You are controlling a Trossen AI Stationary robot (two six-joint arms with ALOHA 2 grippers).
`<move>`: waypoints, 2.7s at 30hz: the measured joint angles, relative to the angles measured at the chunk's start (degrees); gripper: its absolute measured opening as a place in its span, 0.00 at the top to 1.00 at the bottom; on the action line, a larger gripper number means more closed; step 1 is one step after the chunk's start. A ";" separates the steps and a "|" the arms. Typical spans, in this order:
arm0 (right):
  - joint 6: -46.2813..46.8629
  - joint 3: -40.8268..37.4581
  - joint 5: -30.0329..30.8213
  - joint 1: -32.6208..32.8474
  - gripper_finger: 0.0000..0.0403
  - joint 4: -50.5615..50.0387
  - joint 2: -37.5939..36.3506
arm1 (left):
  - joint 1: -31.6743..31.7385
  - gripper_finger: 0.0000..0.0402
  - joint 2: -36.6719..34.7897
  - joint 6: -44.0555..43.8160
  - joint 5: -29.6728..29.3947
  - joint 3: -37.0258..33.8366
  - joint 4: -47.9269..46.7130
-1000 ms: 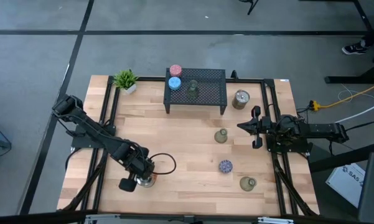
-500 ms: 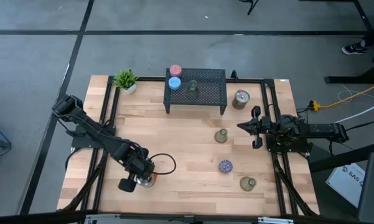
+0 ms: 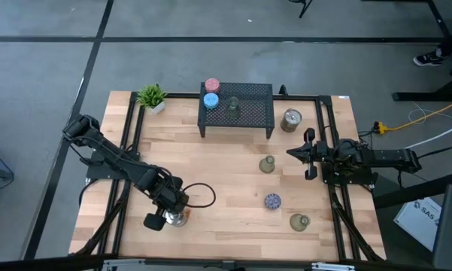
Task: Pick & Place candle stick holders
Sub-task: Put the bottom silver scented candle on the shelf
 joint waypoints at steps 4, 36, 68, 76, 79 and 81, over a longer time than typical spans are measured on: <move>-0.01 0.02 0.00 0.00 1.00 0.00 0.00 | 0.02 0.01 0.00 0.71 -0.04 0.61 -0.42; -0.01 0.02 0.00 0.00 1.00 0.00 0.00 | -1.54 0.59 1.33 7.39 -3.97 3.37 3.68; 0.00 0.00 -0.01 0.01 1.00 0.00 0.00 | -5.79 1.00 4.31 9.99 -6.09 2.05 4.19; 0.01 0.00 -0.02 0.01 1.00 0.00 0.00 | -5.79 1.00 4.31 8.47 -6.59 -1.76 8.16; -0.01 0.02 0.00 0.01 1.00 0.00 0.00 | -5.79 1.00 4.18 8.12 -6.60 -2.87 10.02; -0.01 0.00 0.00 0.00 1.00 -0.01 0.00 | -5.79 1.00 3.98 6.93 -6.58 -3.64 11.21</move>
